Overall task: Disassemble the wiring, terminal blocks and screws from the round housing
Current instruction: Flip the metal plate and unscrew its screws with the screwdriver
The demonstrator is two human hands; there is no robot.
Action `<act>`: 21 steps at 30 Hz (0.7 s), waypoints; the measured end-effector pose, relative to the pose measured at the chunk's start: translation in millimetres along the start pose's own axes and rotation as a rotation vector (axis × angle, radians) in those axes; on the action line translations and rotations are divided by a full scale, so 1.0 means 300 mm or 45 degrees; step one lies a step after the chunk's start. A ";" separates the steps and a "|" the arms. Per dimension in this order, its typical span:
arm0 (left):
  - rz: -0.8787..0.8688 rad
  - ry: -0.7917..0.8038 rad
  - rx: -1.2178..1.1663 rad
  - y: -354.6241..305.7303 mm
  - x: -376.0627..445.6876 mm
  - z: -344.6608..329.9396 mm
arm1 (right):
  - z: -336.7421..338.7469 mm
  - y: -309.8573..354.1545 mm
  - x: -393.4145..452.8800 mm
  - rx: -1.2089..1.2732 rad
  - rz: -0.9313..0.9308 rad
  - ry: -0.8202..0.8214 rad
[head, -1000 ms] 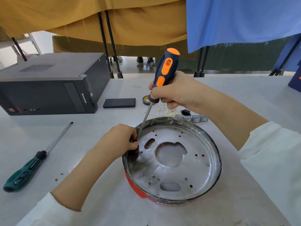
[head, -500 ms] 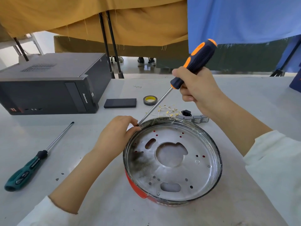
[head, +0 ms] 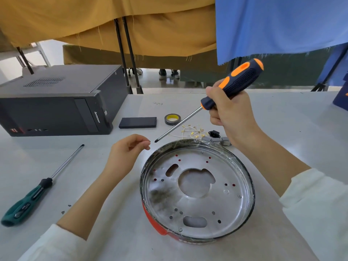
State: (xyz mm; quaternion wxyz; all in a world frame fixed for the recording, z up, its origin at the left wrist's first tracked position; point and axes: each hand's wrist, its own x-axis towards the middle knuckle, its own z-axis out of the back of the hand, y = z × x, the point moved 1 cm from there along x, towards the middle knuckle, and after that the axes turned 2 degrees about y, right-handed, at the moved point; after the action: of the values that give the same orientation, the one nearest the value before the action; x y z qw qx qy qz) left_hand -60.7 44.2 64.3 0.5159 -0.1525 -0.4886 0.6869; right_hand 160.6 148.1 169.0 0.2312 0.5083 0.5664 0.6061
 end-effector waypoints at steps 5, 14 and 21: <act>0.130 0.075 0.057 0.034 0.089 -0.059 | 0.031 -0.066 0.003 0.173 -0.095 -0.088; 0.051 0.376 0.697 0.074 0.303 -0.167 | 0.108 -0.247 -0.014 0.196 -0.561 -0.201; -0.002 0.440 0.840 0.098 0.335 -0.234 | 0.115 -0.310 -0.041 0.003 -0.775 -0.039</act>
State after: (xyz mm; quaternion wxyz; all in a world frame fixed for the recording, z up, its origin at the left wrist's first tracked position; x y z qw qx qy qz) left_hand -69.2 166.9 36.2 0.6128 -0.0913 -0.1469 0.7711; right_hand 167.9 176.5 73.4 0.4103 0.3246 0.6898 0.5005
